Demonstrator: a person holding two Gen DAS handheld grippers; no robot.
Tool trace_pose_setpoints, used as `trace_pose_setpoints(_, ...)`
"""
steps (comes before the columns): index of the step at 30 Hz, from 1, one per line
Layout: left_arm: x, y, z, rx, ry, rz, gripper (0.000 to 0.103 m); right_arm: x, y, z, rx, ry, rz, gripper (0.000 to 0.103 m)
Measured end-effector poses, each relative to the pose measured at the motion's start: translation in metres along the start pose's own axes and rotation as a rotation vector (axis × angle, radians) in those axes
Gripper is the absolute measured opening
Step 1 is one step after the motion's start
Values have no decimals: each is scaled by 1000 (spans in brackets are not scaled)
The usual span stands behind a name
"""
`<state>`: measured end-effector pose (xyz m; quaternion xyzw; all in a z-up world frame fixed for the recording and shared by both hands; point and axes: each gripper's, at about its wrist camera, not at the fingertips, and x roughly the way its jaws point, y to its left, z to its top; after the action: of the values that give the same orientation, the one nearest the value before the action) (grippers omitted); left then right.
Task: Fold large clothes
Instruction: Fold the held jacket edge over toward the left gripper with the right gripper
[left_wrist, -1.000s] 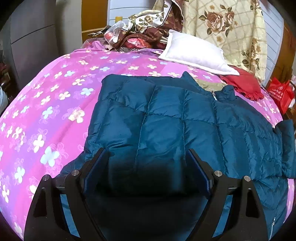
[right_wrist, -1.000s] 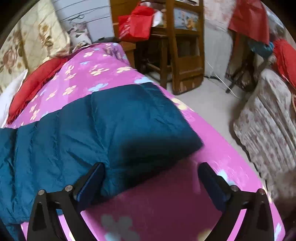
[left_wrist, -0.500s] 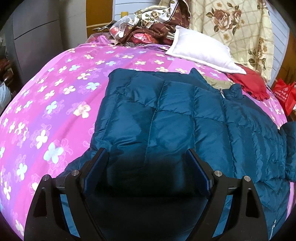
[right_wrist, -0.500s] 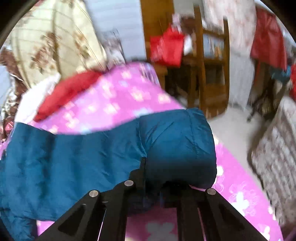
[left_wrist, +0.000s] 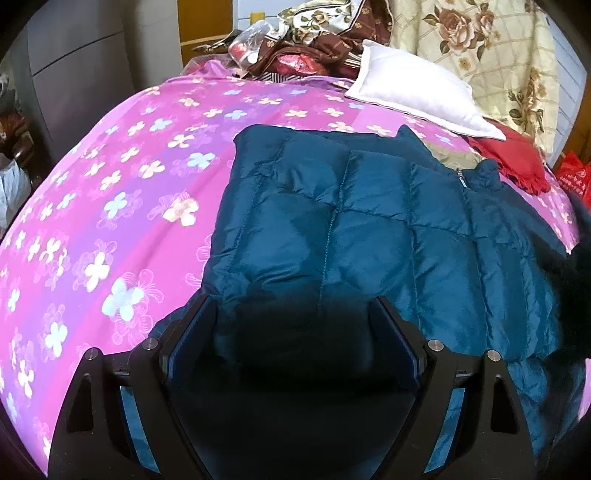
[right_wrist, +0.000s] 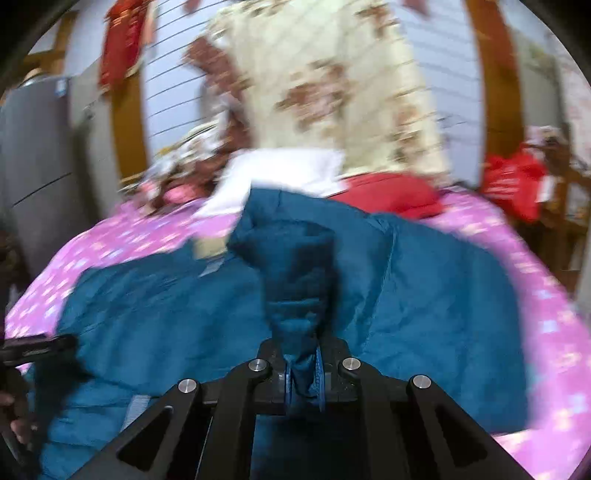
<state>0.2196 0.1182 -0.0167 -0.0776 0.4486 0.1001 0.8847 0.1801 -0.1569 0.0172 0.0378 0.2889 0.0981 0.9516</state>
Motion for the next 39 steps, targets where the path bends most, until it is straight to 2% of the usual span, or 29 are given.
trace_pose_setpoints(4, 2, -3, 1, -9, 9, -18, 86, 24, 46, -16, -53, 30, 159, 9)
trace_pose_setpoints(6, 3, -7, 1, 4, 3, -20, 86, 35, 66, -22, -127, 84, 161, 9)
trace_pose_setpoints(8, 3, -12, 0, 18, -4, -31, 86, 39, 75, -28, -155, 119, 151, 18)
trace_pose_setpoints(9, 3, -13, 0, 22, -6, -40, 86, 37, 75, -30, -152, 115, 179, 32)
trace_pose_setpoints(10, 2, -13, 0, 25, -9, -49, 86, 33, 73, -30, -142, 106, 195, 52)
trace_pose_setpoints(11, 1, -13, 0, 23, -12, -58, 86, 27, 71, -30, -129, 91, 194, 62)
trace_pose_setpoints(12, 0, -13, 0, 19, -14, -68, 86, 21, 68, -30, -125, 75, 201, 77)
trace_pose_setpoints(13, -1, -12, 1, 12, -16, -80, 86, 12, 67, -31, -127, 52, 207, 81)
trace_pose_setpoints(15, -4, -8, 3, -14, -19, -109, 86, -3, 66, -30, -130, 73, 181, 82)
trace_pose_setpoints(17, -8, -8, 4, -31, -30, -146, 86, -13, 63, -29, -127, 132, 148, 82)
trace_pose_setpoints(20, -17, -13, 4, -25, -56, -205, 86, -25, 53, -35, -136, 263, -14, 84)
trace_pose_setpoints(22, -23, -20, 3, -6, -72, -264, 86, -32, 43, -50, -140, 319, -106, 96)
trace_pose_setpoints(25, -30, -43, -5, 42, -69, -408, 86, -28, 31, -73, -142, 331, -223, 97)
trace_pose_setpoints(27, -30, -61, -10, 89, -58, -450, 86, -12, 21, -90, -64, 388, -184, 100)
trace_pose_setpoints(28, -28, -74, -13, 124, -52, -466, 86, -11, 19, -91, -49, 380, -189, 103)
trace_pose_setpoints(30, -22, -89, -15, 149, -45, -465, 86, -9, 21, -89, -63, 381, -187, 103)
trace_pose_setpoints(32, -9, -98, -18, 146, 0, -450, 86, -8, 22, -90, -64, 381, -189, 103)
trace_pose_setpoints(33, -5, -99, -20, 143, 6, -448, 83, -9, 23, -89, -67, 380, -191, 103)
trace_pose_setpoints(34, -4, -99, -21, 146, -1, -447, 58, -9, 23, -90, -69, 379, -193, 103)
trace_pose_setpoints(36, -4, -98, -22, 147, 21, -502, 19, -10, 24, -91, -70, 379, -193, 103)
trace_pose_setpoints(37, -7, -95, -21, 132, 21, -532, 13, -10, 24, -91, -69, 379, -193, 103)
trace_pose_setpoints(39, -16, -91, -20, 129, -12, -533, 10, -11, 24, -91, -68, 379, -191, 103)
